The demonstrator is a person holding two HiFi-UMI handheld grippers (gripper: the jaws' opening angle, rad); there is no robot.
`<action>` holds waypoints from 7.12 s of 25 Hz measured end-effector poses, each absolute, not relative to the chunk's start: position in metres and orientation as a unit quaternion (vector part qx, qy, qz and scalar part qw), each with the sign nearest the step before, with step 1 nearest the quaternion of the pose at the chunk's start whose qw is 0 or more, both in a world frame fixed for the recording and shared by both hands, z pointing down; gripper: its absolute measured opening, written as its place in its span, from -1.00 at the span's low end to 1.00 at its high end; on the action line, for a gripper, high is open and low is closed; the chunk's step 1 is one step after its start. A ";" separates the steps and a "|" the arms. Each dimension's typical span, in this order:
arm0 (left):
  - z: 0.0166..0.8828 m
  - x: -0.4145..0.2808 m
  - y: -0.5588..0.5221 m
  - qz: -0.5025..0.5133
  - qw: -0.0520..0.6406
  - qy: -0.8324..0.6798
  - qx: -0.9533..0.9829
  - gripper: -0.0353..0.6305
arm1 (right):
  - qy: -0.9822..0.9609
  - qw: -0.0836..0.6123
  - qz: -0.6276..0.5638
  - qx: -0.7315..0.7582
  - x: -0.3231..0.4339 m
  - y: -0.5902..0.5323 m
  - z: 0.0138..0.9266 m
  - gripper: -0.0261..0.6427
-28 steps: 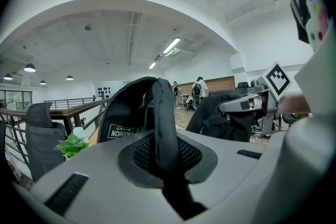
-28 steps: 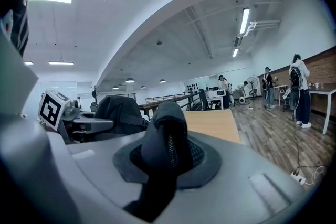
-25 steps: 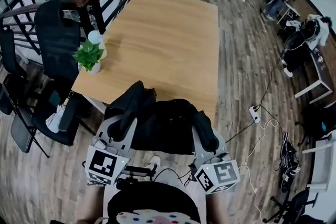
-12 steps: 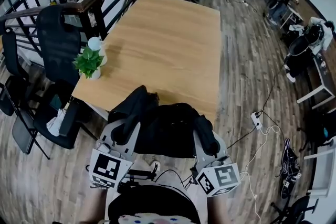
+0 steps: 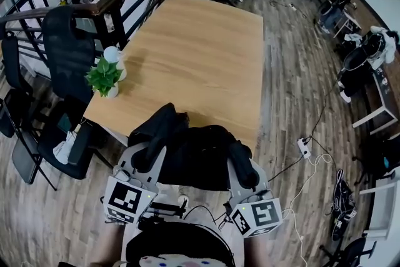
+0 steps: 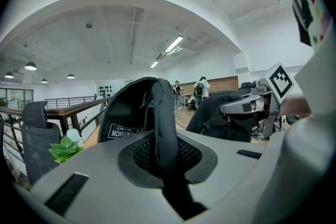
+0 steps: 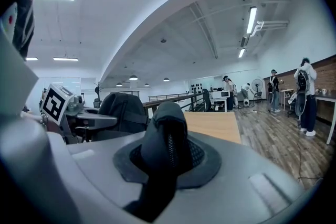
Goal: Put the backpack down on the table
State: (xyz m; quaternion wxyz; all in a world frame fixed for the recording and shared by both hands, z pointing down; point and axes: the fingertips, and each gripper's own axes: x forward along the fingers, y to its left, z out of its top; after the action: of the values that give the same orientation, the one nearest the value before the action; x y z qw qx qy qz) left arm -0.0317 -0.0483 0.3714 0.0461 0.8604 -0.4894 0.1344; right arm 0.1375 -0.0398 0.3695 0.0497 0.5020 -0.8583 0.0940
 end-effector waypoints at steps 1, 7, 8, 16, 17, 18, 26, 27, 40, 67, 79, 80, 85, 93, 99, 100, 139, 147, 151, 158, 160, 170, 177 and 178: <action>0.373 -0.032 -0.052 0.137 0.044 -0.488 0.861 -0.79 | -0.858 0.050 0.093 0.503 0.138 -0.044 0.370 -0.69; 0.371 -0.035 -0.083 0.144 0.032 -0.481 0.864 -0.79 | -0.854 0.045 0.096 0.510 0.136 -0.072 0.371 -0.69; 0.371 -0.036 -0.089 0.145 0.030 -0.479 0.865 -0.79 | -0.853 0.043 0.097 0.512 0.136 -0.077 0.370 -0.69; 0.364 -0.035 -0.144 0.141 0.029 -0.463 0.875 -0.79 | -0.843 0.031 0.111 0.526 0.141 -0.130 0.365 -0.69; 0.364 -0.035 -0.150 0.140 0.029 -0.460 0.876 -0.79 | -0.841 0.029 0.115 0.528 0.142 -0.137 0.366 -0.69; 0.364 -0.036 -0.156 0.138 0.031 -0.459 0.877 -0.79 | -0.840 0.027 0.117 0.529 0.142 -0.143 0.366 -0.69; 0.362 -0.040 -0.214 0.129 0.036 -0.456 0.880 -0.79 | -0.838 0.027 0.106 0.534 0.141 -0.199 0.359 -0.69; 0.363 -0.041 -0.222 0.129 0.036 -0.456 0.880 -0.79 | -0.838 0.027 0.105 0.535 0.141 -0.207 0.358 -0.69; 0.377 -0.052 -0.325 0.121 0.029 -0.443 0.888 -0.79 | -0.818 0.027 0.093 0.568 0.133 -0.302 0.371 -0.69; 0.476 -0.042 -0.448 0.164 0.053 -0.437 0.883 -0.79 | -0.793 0.074 0.099 0.596 0.143 -0.415 0.456 -0.69; 0.508 -0.034 -0.456 0.189 0.059 -0.428 0.882 -0.79 | -0.781 0.104 0.130 0.602 0.154 -0.422 0.504 -0.67; 0.510 -0.034 -0.457 0.191 0.058 -0.429 0.881 -0.79 | -0.781 0.107 0.132 0.601 0.154 -0.422 0.507 -0.66; 0.518 -0.036 -0.460 0.194 0.058 -0.434 0.878 -0.73 | -0.781 0.115 0.147 0.597 0.152 -0.423 0.521 -0.57; 0.515 -0.043 -0.462 0.185 0.059 -0.432 0.881 -0.36 | -0.788 0.122 0.154 0.584 0.145 -0.422 0.524 -0.19; 0.494 -0.058 -0.457 0.155 0.068 -0.454 0.875 -0.35 | -0.785 0.107 0.142 0.594 0.150 -0.416 0.505 -0.14; 0.490 -0.059 -0.455 0.153 0.068 -0.456 0.874 -0.35 | -0.785 0.103 0.140 0.594 0.151 -0.414 0.500 -0.14; 0.385 -0.047 -0.285 0.151 -0.009 -0.411 0.899 -0.88 | -0.789 0.032 0.106 0.605 0.146 -0.261 0.396 -0.89; 0.396 -0.047 -0.270 0.156 -0.006 -0.398 0.904 -0.88 | -0.804 0.094 0.107 0.577 0.130 -0.238 0.407 -0.89; 0.402 -0.050 -0.267 0.161 -0.003 -0.402 0.901 -0.88 | -0.803 0.088 0.097 0.581 0.127 -0.237 0.403 -0.89; 0.408 -0.055 -0.270 0.169 0.006 -0.412 0.895 -0.88 | -0.802 0.099 0.101 0.581 0.127 -0.240 0.406 -0.89; 0.409 -0.054 -0.269 0.170 0.008 -0.413 0.895 -0.88 | -0.801 0.103 0.102 0.580 0.127 -0.240 0.406 -0.89; 0.412 -0.050 -0.270 0.167 0.014 -0.416 0.894 -0.88 | -0.806 0.096 0.098 0.575 0.126 -0.241 0.409 -0.89; 0.411 -0.051 -0.269 0.169 0.012 -0.417 0.893 -0.88 | -0.810 0.096 0.108 0.569 0.119 -0.240 0.412 -0.89; 0.411 -0.051 -0.269 0.169 0.012 -0.417 0.893 -0.88 | -0.811 0.087 0.106 0.568 0.119 -0.241 0.412 -0.89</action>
State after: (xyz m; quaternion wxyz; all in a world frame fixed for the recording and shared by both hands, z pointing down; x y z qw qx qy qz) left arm -0.0508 -0.2689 0.4113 0.0115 0.8930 -0.4172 0.1687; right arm 0.1192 -0.2412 0.4123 0.0867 0.5682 -0.8114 0.1063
